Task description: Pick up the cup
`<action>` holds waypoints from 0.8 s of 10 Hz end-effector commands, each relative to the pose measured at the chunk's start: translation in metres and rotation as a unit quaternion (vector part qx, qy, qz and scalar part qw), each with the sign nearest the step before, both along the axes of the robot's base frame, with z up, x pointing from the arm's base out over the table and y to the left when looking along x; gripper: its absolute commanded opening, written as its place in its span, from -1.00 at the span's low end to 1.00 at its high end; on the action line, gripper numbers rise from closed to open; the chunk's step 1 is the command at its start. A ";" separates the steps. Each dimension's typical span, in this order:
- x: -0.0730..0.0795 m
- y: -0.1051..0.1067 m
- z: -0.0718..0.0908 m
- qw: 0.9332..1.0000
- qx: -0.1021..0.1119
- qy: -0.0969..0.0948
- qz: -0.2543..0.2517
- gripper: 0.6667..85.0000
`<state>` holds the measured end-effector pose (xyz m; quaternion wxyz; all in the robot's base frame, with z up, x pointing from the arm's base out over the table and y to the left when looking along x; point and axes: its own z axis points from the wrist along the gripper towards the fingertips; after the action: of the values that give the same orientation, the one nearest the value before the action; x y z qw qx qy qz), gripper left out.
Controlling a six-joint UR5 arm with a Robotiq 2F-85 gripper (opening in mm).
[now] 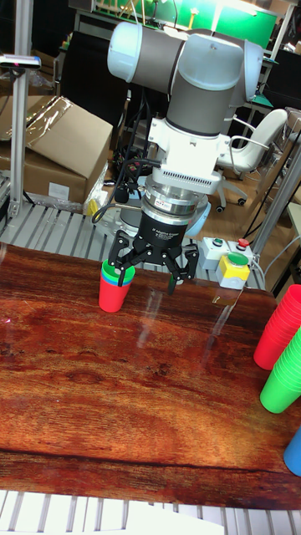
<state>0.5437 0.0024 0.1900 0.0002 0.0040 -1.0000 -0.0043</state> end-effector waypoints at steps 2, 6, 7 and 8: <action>0.057 0.031 0.004 0.990 0.028 -0.114 0.078 -0.98; 0.053 0.017 0.000 0.989 0.009 -0.105 0.101 -0.98; 0.050 0.006 -0.001 0.988 0.008 -0.103 0.111 -0.98; 0.043 -0.006 -0.002 0.988 0.005 -0.102 0.117 -0.98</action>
<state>0.5889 0.0102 0.1872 -0.0940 0.0997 -0.9905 -0.0087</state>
